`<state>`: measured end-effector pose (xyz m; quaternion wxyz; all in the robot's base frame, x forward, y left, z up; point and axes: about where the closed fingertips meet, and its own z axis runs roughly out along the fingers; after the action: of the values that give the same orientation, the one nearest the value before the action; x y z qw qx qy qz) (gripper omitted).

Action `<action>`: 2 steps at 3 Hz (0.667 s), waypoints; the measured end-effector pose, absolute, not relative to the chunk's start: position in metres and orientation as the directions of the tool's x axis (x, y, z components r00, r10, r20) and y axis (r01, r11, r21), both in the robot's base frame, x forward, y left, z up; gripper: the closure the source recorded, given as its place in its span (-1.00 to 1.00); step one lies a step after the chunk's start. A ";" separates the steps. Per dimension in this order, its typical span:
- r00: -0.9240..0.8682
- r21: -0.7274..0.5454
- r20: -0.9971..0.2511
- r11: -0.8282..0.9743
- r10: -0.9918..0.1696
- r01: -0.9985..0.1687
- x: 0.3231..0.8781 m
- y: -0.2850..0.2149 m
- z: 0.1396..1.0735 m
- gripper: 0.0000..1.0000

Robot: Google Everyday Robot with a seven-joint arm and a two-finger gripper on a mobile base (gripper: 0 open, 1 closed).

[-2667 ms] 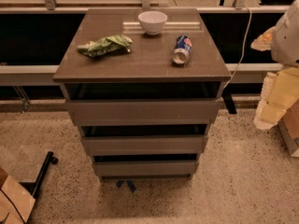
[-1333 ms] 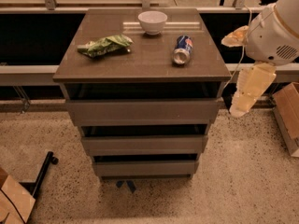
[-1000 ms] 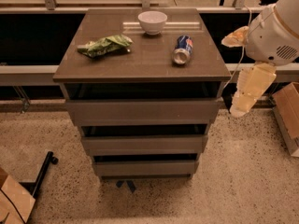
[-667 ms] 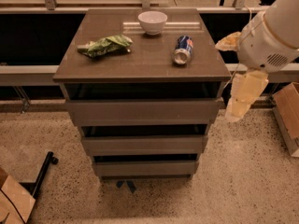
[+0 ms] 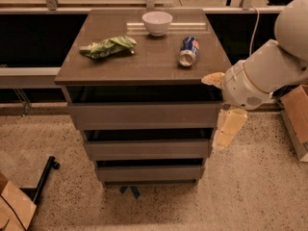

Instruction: Open top drawer

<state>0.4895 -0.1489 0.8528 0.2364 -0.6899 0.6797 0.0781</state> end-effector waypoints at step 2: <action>0.042 -0.188 -0.472 0.054 -0.881 -0.981 0.489 -0.142 0.835 -1.00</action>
Offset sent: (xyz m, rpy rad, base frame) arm -0.0004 0.0140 -0.0415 0.1121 0.0742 -0.0264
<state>0.4891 -0.1417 0.8350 0.2422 -0.6800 0.6843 0.1033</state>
